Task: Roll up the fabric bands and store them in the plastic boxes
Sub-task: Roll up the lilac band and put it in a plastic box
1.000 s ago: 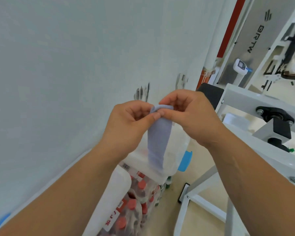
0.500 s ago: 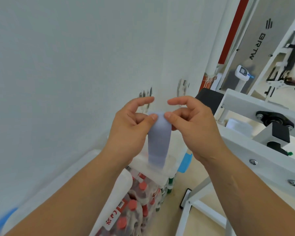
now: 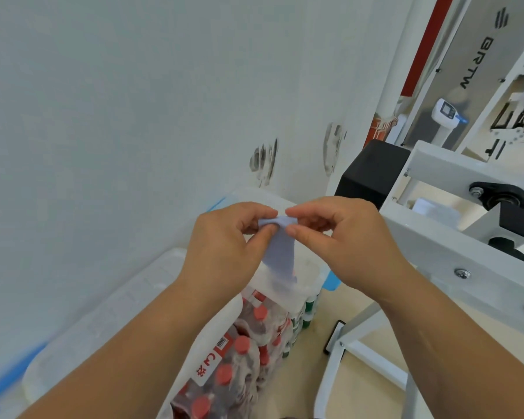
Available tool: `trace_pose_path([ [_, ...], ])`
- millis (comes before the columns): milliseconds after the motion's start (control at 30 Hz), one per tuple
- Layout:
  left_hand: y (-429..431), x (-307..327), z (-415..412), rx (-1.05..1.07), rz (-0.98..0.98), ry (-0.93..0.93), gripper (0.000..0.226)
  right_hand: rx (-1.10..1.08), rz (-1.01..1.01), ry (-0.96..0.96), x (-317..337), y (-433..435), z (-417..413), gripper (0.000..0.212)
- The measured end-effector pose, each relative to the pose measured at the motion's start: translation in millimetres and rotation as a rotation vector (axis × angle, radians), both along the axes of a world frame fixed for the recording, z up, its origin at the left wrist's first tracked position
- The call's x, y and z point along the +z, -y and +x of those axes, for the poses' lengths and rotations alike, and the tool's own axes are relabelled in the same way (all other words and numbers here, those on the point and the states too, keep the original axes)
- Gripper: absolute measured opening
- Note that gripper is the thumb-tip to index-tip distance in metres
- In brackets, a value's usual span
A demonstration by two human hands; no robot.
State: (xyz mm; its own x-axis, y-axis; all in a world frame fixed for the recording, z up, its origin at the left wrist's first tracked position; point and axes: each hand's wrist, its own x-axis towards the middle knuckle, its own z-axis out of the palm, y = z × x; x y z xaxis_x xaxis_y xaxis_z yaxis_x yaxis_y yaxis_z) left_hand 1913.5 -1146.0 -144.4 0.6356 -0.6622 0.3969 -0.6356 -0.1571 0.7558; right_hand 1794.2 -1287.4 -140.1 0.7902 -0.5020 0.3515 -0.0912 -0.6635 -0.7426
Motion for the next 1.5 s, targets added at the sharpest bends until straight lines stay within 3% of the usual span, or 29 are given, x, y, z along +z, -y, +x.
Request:
trace_pose_path([
  [233,2,0,5,-0.100,-0.010,-0.246,0.015,0.039,-0.023,0.006,-3,4,-1,0.007],
  [467,4,-5,6,-0.105,-0.063,-0.533,0.016,-0.015,0.227,0.107,-16,-5,-2,0.020],
  [567,5,-8,4,-0.114,-0.106,-0.505,0.023,-0.045,0.294,0.125,-20,-6,-2,0.013],
  [767,1,-13,4,-0.133,0.018,-0.259,0.022,-0.043,0.441,0.168,-21,-7,-7,0.017],
  [867,1,-13,6,-0.127,0.008,-0.251,0.018,0.020,0.361,0.119,-20,-6,-11,0.023],
  [1000,2,-13,5,-0.177,0.063,-0.235,0.014,-0.010,0.112,0.074,-21,-1,-11,0.013],
  [1067,2,-12,6,-0.198,0.073,-0.239,0.015,0.005,0.082,0.060,-22,1,-12,0.009],
  [1267,4,-15,1,-0.188,-0.067,-0.393,0.025,0.008,0.445,0.135,-26,-4,-11,0.015],
  [1500,3,-21,1,-0.138,-0.026,-0.301,0.026,-0.036,0.563,0.147,-30,-4,-11,0.018],
])
